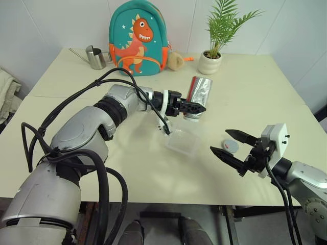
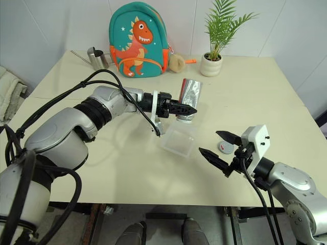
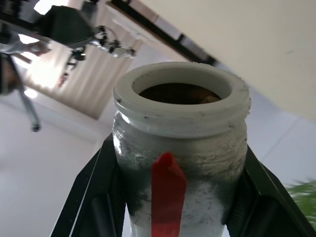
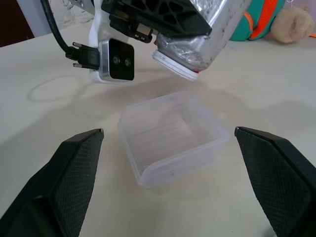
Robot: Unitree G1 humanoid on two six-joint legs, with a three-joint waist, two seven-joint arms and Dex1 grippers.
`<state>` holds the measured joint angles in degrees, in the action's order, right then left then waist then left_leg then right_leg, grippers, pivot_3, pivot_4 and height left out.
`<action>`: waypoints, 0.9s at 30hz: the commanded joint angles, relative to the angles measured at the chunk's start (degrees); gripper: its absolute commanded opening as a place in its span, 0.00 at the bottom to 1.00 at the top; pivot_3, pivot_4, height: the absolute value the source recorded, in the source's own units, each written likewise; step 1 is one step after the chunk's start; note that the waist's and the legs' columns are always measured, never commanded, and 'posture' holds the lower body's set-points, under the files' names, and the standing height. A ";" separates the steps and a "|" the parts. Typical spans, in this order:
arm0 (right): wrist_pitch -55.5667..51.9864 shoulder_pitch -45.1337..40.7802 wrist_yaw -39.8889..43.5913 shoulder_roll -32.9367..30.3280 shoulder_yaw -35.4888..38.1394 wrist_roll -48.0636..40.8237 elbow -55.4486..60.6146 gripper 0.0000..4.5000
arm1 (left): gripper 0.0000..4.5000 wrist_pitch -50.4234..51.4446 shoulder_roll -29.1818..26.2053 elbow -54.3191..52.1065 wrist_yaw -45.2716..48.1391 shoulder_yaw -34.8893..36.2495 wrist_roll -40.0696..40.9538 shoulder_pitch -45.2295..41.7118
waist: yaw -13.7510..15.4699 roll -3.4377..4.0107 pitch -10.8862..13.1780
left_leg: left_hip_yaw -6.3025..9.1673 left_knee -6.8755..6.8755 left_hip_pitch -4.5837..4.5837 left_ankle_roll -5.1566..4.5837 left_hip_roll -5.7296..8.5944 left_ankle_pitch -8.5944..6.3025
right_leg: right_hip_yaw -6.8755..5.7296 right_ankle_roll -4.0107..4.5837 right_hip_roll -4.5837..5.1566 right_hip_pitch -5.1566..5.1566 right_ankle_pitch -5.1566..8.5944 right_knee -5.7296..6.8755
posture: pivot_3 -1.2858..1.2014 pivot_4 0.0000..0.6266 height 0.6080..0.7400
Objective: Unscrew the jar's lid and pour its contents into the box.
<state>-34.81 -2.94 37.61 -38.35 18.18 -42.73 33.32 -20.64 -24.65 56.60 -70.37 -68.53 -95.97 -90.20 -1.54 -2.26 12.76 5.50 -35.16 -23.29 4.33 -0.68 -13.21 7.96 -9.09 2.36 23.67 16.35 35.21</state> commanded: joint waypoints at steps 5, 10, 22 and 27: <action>1.24 -2.61 0.61 -0.61 -0.31 0.35 -0.43 1.00 | 0.45 5.83 -0.92 -1.85 -7.61 -0.50 -1.94 -1.01 | 0.11 0.00 0.00 | 0.00 -0.04 0.04 0.00 0.02 0.00 | 0.01 0.01 0.00 0.01 0.03 0.16 | 0.52 0.24 1.00; 1.33 -3.77 1.01 -0.91 -0.72 0.71 -1.32 1.00 | 0.45 8.20 -0.27 0.98 -9.01 -2.24 -3.21 -0.75 | 0.03 0.00 0.00 | -0.01 -0.08 0.05 0.00 0.03 0.01 | 0.01 0.01 0.01 0.01 0.03 0.23 | 0.52 0.24 1.00; 1.11 -5.60 2.95 -2.83 0.15 0.58 -3.30 1.00 | 0.45 1.29 1.08 7.41 -4.71 0.94 3.74 -0.30 | 0.08 0.00 0.00 | -0.01 -0.14 0.05 0.00 0.05 0.01 | 0.01 0.01 0.02 0.02 0.03 0.31 | 0.52 0.24 1.00; 1.17 -6.18 3.72 -3.50 -0.10 1.06 -4.26 1.00 | 0.45 -7.91 -0.04 5.95 -0.31 4.92 11.08 0.70 | 0.02 0.00 0.00 | -0.01 -0.15 0.06 0.00 0.04 0.01 | 0.03 0.01 0.02 0.02 0.03 0.34 | 0.52 0.24 1.00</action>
<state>-34.81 -8.38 40.63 -41.03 16.62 -41.55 28.73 -24.48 -24.27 63.29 -72.72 -66.76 -89.44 -89.10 -1.52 -2.26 12.76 5.48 -35.31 -23.23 4.34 -0.64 -13.20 7.98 -9.08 2.38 23.70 16.38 35.55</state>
